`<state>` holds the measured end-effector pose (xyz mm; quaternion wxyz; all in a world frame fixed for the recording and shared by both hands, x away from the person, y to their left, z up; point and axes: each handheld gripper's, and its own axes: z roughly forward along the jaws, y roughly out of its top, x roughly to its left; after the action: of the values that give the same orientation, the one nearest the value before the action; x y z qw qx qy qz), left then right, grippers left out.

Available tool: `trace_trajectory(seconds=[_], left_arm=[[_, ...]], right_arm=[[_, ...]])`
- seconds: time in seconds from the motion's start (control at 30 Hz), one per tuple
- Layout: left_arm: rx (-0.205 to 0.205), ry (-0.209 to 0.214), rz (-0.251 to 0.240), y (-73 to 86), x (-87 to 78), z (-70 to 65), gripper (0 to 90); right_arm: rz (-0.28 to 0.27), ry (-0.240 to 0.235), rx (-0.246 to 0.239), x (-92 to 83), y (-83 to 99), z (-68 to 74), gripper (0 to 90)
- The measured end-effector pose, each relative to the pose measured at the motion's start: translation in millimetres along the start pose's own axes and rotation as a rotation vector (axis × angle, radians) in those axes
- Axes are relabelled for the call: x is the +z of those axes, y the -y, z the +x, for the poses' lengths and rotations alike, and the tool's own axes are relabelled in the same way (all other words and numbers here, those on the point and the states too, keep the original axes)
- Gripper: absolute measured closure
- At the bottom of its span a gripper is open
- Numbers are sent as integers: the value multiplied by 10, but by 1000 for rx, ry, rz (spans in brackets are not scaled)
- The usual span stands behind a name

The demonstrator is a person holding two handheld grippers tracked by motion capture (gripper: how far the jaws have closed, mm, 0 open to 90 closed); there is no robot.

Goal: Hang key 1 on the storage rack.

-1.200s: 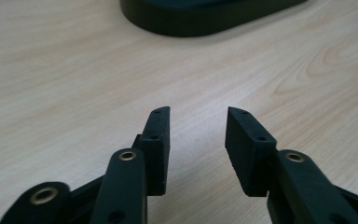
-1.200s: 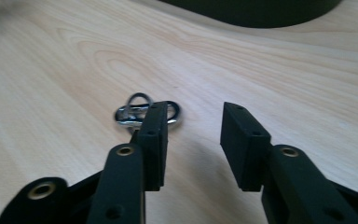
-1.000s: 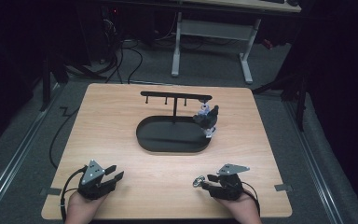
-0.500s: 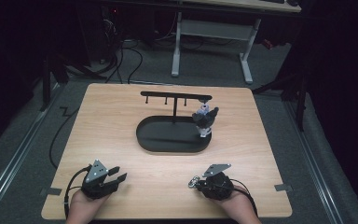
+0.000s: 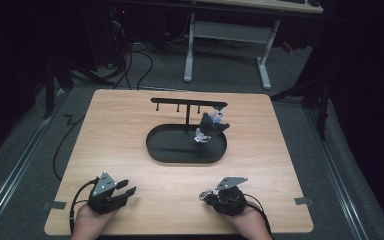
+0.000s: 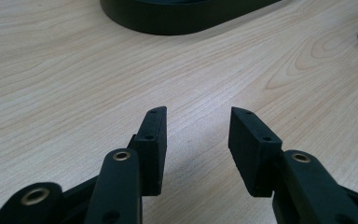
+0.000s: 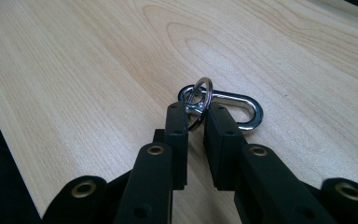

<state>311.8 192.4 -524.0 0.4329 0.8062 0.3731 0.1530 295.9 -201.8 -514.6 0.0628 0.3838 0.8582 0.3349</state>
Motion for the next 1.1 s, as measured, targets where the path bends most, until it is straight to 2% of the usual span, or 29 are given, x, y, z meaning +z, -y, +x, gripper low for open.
trace_trajectory(seconds=[0.07, 0.5, 0.67, 0.9, 1.1], left_arm=[[1, 1, 0, 1, 1, 0, 573], [18, 11, 10, 3, 19, -30, 568], [18, 15, 14, 7, 25, -26, 568], [17, 20, 16, 10, 34, -29, 567], [21, 22, 20, 11, 30, -27, 564]], right_arm=[[-3, -5, 15, 6, 5, 10, 799], [2, 10, 7, -6, 76, 90, 823], [-15, 23, 29, 11, 82, 83, 883], [-22, 13, 39, 9, 52, 61, 883], [-21, 19, 25, 47, 3, 79, 877]])
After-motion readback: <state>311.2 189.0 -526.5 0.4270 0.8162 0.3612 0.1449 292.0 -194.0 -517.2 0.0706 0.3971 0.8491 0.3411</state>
